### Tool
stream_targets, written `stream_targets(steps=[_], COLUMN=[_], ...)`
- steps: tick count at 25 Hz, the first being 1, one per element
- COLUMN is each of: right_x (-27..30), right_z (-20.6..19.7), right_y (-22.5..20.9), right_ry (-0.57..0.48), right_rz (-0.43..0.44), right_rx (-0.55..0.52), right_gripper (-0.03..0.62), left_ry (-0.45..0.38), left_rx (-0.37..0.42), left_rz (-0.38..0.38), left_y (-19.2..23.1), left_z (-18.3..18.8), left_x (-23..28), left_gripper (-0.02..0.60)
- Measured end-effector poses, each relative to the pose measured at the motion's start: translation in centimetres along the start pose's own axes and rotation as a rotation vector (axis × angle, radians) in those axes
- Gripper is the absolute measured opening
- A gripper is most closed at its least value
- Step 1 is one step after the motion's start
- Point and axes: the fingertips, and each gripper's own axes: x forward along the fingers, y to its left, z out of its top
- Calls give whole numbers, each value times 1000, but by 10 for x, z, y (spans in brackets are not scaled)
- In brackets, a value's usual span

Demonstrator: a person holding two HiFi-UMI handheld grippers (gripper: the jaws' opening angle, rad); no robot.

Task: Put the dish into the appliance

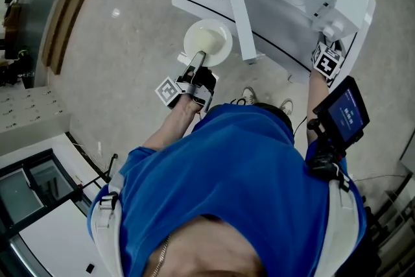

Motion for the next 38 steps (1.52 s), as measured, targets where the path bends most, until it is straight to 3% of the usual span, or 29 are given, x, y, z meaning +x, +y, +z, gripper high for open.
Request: stream_targets(steps=[6,13,27,38], right_x=[0,-16,-17,-46], right_z=[-2,1,3,4], right_y=[-2,1,2,5], right_ry=[3,-4,-34,-56], right_rz=[-13,-22,-7,69], right_rx=[-2,-9,-19,-52], right_gripper=[244,244,244,244], left_ry=[-140,-217,-256,-338], left_rx=[-5,29,17,13], left_rz=[-8,-28,-30,-28], left_y=[4,-7,8,-2], left_z=[37,70,73,40], left_x=[-30,-61,-76,-120], left_gripper=[26,26,26,26])
